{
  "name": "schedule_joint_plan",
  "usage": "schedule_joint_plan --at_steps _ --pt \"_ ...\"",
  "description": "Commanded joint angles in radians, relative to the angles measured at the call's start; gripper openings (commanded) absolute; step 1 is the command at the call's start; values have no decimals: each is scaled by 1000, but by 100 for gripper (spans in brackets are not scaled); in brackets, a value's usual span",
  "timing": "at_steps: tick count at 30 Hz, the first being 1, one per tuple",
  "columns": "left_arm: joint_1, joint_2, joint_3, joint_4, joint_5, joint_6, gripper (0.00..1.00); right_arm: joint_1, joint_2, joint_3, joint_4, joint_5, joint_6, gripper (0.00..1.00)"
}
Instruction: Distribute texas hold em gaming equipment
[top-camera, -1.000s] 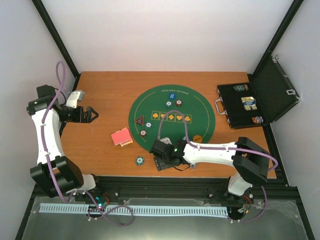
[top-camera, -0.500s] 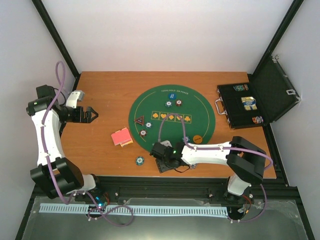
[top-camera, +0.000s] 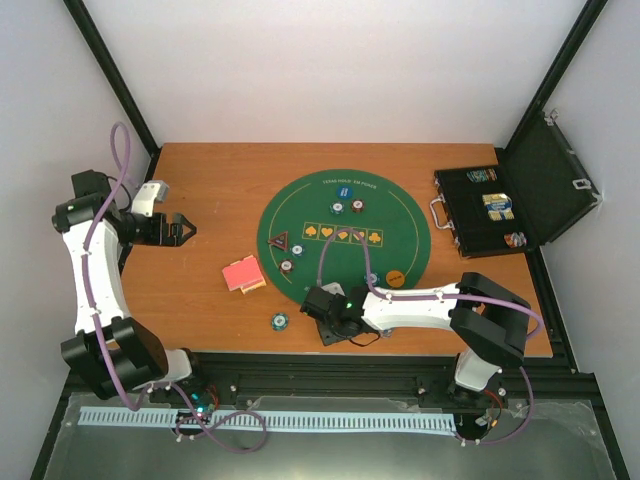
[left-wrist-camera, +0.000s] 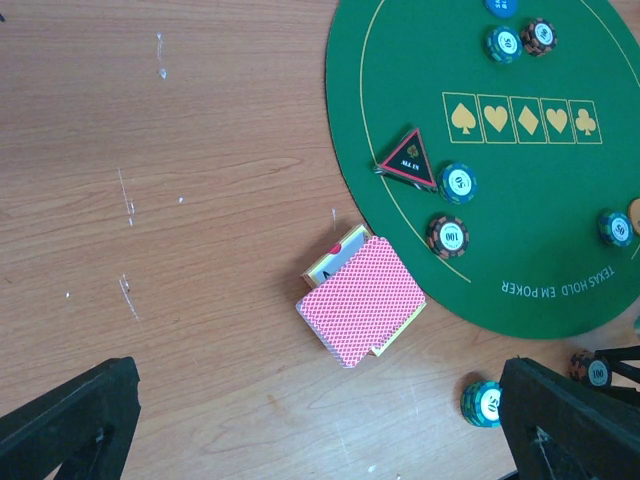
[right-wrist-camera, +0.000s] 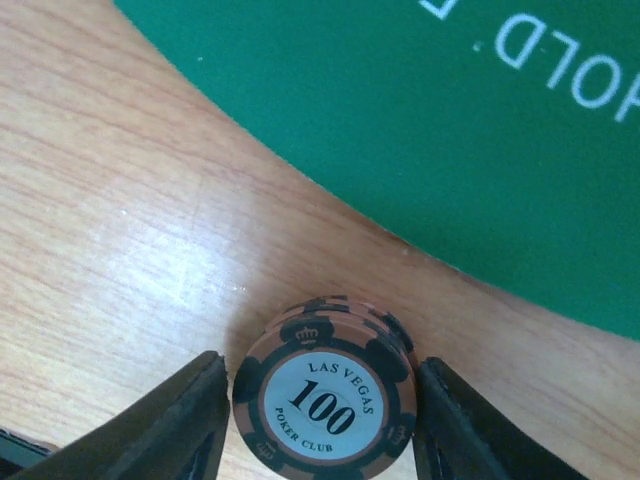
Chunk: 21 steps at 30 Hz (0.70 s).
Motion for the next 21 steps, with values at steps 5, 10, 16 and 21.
schedule_joint_plan --at_steps 5,10,16,21 --pt "1 -24 44 -16 11 17 100 -8 6 -9 9 13 6 45" --pt "0 -21 48 -19 15 16 100 -15 -23 11 -22 22 -4 40" --pt "1 -18 53 -24 27 15 100 -20 -88 74 -103 63 -29 36" --pt "1 -8 67 -30 32 14 100 -65 -159 111 -162 82 -64 37"
